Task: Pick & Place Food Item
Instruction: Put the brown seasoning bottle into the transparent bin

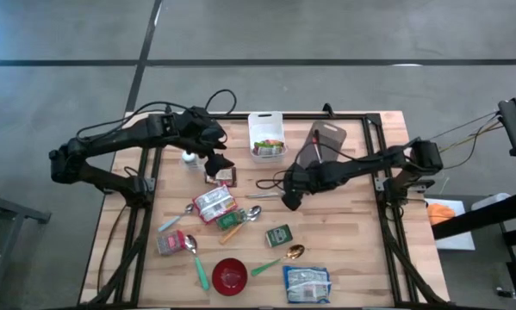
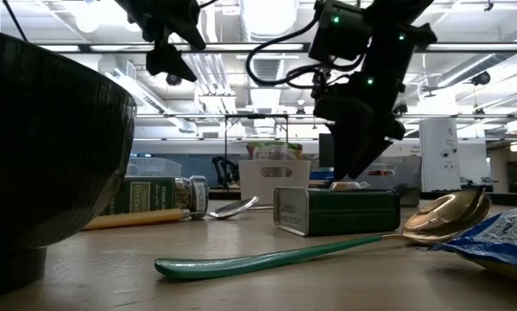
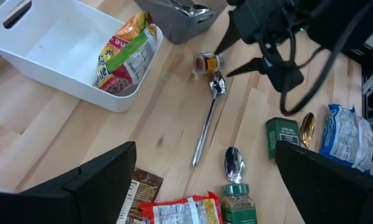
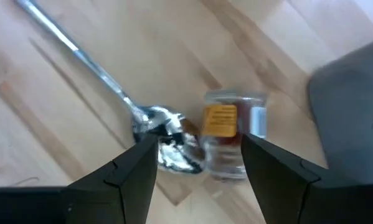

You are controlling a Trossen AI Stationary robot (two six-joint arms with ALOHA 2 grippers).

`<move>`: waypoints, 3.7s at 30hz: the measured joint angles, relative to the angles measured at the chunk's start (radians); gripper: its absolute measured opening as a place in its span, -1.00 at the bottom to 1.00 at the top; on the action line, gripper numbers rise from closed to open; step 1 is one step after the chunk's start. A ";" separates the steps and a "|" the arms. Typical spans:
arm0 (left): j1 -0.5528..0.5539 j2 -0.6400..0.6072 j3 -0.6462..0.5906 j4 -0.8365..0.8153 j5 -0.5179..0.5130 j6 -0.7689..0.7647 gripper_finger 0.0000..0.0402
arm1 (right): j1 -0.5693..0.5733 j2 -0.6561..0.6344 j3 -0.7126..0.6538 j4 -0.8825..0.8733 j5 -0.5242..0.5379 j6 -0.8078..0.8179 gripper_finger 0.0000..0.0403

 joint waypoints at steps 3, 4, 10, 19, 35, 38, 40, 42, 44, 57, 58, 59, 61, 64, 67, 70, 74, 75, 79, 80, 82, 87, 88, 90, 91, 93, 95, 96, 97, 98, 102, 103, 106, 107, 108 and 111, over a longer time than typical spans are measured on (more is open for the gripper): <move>-0.002 0.000 -0.002 -0.012 0.004 0.000 0.93 | -0.011 0.003 0.009 -0.014 -0.001 0.020 0.13; -0.003 0.000 -0.002 -0.015 0.004 0.000 0.93 | -0.012 0.003 0.006 -0.028 0.000 0.033 0.13; -0.005 0.000 -0.002 -0.020 0.004 -0.001 0.93 | -0.007 -0.011 -0.026 -0.022 -0.009 0.072 0.13; -0.005 0.000 -0.002 -0.020 0.004 0.000 0.93 | -0.008 -0.012 -0.053 -0.020 -0.056 0.034 0.13; -0.006 0.000 -0.002 -0.020 0.004 0.000 0.93 | -0.014 -0.053 0.011 -0.019 -0.060 0.372 0.13; -0.007 0.000 -0.002 -0.020 0.004 0.000 0.93 | -0.033 -0.061 0.036 -0.058 -0.057 0.429 0.13; -0.007 0.000 -0.002 -0.019 0.004 0.000 0.93 | -0.051 -0.060 0.056 -0.081 -0.057 0.426 0.13; -0.007 0.000 -0.002 -0.017 0.004 -0.001 0.93 | -0.070 -0.048 0.079 -0.108 -0.057 0.419 0.13; -0.007 0.000 -0.002 -0.016 0.004 -0.003 0.93 | -0.088 -0.031 0.107 -0.154 -0.061 0.439 0.13; -0.011 0.000 -0.002 -0.020 0.004 -0.026 0.93 | -0.140 0.064 0.192 -0.262 -0.113 0.496 0.13; -0.011 0.000 -0.002 -0.020 0.004 -0.027 0.93 | -0.141 0.066 0.189 -0.262 -0.113 0.500 0.13; -0.012 0.000 -0.002 -0.020 0.004 -0.027 0.93 | -0.142 0.070 0.185 -0.265 -0.114 0.505 0.13; -0.013 0.000 -0.002 -0.020 0.004 -0.030 0.93 | -0.142 0.080 0.180 -0.267 -0.119 0.517 0.13; -0.014 0.000 -0.002 -0.020 0.004 -0.045 0.93 | -0.144 0.082 0.167 -0.267 -0.119 0.524 0.13; -0.014 0.000 -0.002 -0.020 0.004 -0.045 0.93 | -0.150 0.081 0.154 -0.255 -0.110 0.538 0.13; -0.014 0.000 -0.002 -0.020 0.004 -0.045 0.93 | -0.156 0.091 0.152 -0.249 -0.110 0.538 0.13; -0.014 0.000 -0.002 -0.020 0.004 -0.045 0.93 | -0.154 0.117 0.159 -0.240 -0.113 0.538 0.13; -0.014 0.000 -0.002 -0.020 0.004 -0.045 0.93 | -0.154 0.120 0.162 -0.234 -0.114 0.538 0.13; -0.016 0.000 -0.002 -0.020 0.014 -0.046 0.93 | -0.156 0.133 0.166 -0.225 -0.114 0.545 0.13; -0.018 0.000 -0.002 -0.021 0.015 -0.046 0.93 | -0.156 0.139 0.165 -0.225 -0.114 0.545 0.13; -0.020 0.000 -0.002 -0.021 0.015 -0.046 0.93 | -0.157 0.146 0.164 -0.224 -0.117 0.544 0.13; -0.027 0.000 -0.002 -0.021 0.015 -0.046 0.93 | -0.157 0.175 0.165 -0.205 -0.118 0.523 0.13; -0.027 0.000 -0.002 -0.022 0.015 -0.046 0.93 | -0.157 0.180 0.165 -0.196 -0.119 0.524 0.13; -0.027 0.000 -0.002 -0.023 0.015 -0.046 0.93 | -0.157 0.191 0.165 -0.193 -0.127 0.520 0.13; -0.027 0.000 -0.002 -0.023 0.015 -0.046 0.93 | -0.157 0.195 0.165 -0.195 -0.129 0.519 0.13; -0.027 0.000 -0.002 -0.025 0.015 -0.046 0.93 | -0.157 0.198 0.163 -0.197 -0.129 0.517 0.13; -0.027 0.000 -0.002 -0.029 0.015 -0.046 0.93 | -0.158 0.198 0.161 -0.197 -0.128 0.516 0.13; -0.027 0.000 -0.002 -0.032 0.015 -0.046 0.93 | -0.159 0.198 0.161 -0.197 -0.127 0.514 0.13; -0.027 0.000 -0.002 -0.033 0.015 -0.045 0.93 | -0.161 0.198 0.160 -0.198 -0.123 0.510 0.11; -0.027 0.000 -0.002 -0.033 0.015 -0.045 0.93 | -0.161 0.198 0.160 -0.200 -0.120 0.504 0.08; -0.027 0.000 -0.002 -0.036 0.015 -0.045 0.93 | -0.163 0.198 0.160 -0.200 -0.114 0.497 -0.09; -0.027 0.000 -0.002 -0.036 0.015 -0.045 0.93 | -0.163 0.198 0.160 -0.200 -0.113 0.493 -0.09; -0.027 0.000 -0.002 -0.036 0.015 -0.045 0.93 | -0.164 0.198 0.160 -0.199 -0.113 0.489 -0.09; -0.027 0.000 -0.002 -0.036 0.015 -0.045 0.93 | -0.164 0.198 0.160 -0.197 -0.113 0.489 -0.09; -0.027 0.000 -0.002 -0.036 0.015 -0.045 0.93 | -0.164 0.198 0.160 -0.196 -0.113 0.489 -0.09; -0.027 0.000 -0.002 -0.040 0.015 -0.045 0.93 | -0.164 0.195 0.160 -0.196 -0.114 0.489 -0.09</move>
